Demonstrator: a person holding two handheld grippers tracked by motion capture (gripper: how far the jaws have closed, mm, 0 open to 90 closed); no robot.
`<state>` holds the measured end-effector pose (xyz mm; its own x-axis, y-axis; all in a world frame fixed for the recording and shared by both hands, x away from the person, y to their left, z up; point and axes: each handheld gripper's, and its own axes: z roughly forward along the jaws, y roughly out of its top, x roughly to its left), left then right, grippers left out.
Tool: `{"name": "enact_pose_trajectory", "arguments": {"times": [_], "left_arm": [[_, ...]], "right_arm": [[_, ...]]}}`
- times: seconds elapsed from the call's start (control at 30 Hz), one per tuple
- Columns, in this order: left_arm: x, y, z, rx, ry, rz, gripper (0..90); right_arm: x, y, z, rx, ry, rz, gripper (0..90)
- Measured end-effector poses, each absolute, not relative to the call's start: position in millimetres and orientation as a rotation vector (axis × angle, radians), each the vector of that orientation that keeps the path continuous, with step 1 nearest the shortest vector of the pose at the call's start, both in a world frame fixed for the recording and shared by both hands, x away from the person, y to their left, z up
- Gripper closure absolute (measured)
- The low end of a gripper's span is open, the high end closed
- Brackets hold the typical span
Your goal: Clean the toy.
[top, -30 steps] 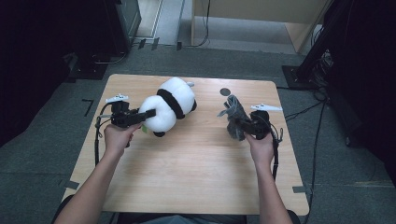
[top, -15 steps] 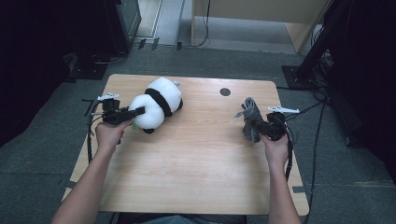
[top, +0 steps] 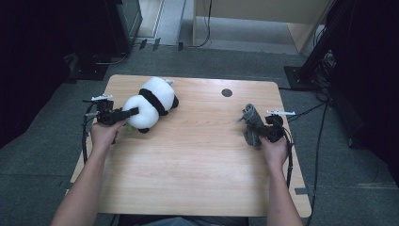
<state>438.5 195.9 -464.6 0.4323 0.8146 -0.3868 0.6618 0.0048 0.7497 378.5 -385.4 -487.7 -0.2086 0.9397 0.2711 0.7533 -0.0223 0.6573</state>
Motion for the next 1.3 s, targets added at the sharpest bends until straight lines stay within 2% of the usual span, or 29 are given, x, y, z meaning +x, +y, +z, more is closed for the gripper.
{"name": "enact_pose_trajectory", "arguments": {"times": [0.3, 0.43, 0.57, 0.7, 1.07, 1.1, 1.17, 1.3], "left_arm": [[442, 200, -474, 1.769, 1.186, 0.296, 28.0], [444, 203, -475, 1.756, 1.193, 0.29, 18.7], [444, 204, -474, 1.746, 1.196, 0.291, 13.5], [444, 204, -473, 1.744, 1.199, 0.287, 11.0], [442, 207, -462, 1.72, 1.234, 0.332, 13.5], [442, 206, -462, 1.721, 1.239, 0.336, 12.7], [443, 205, -462, 1.733, 1.262, 0.34, 0.7], [441, 205, -459, 1.739, 1.286, 0.342, 0.0]], "right_arm": [[385, -381, -500, 1.756, 2.03, 1.017, 70.9], [386, -381, -504, 1.733, 2.036, 1.03, 65.7], [386, -382, -505, 1.721, 2.041, 1.039, 60.9], [387, -382, -505, 1.739, 2.043, 1.058, 56.7], [384, -387, -498, 1.771, 2.015, 1.079, 44.6], [384, -387, -497, 1.772, 2.009, 1.081, 43.1], [383, -388, -495, 1.772, 2.001, 1.09, 42.7], [381, -386, -490, 1.742, 1.991, 1.083, 40.7]]}}
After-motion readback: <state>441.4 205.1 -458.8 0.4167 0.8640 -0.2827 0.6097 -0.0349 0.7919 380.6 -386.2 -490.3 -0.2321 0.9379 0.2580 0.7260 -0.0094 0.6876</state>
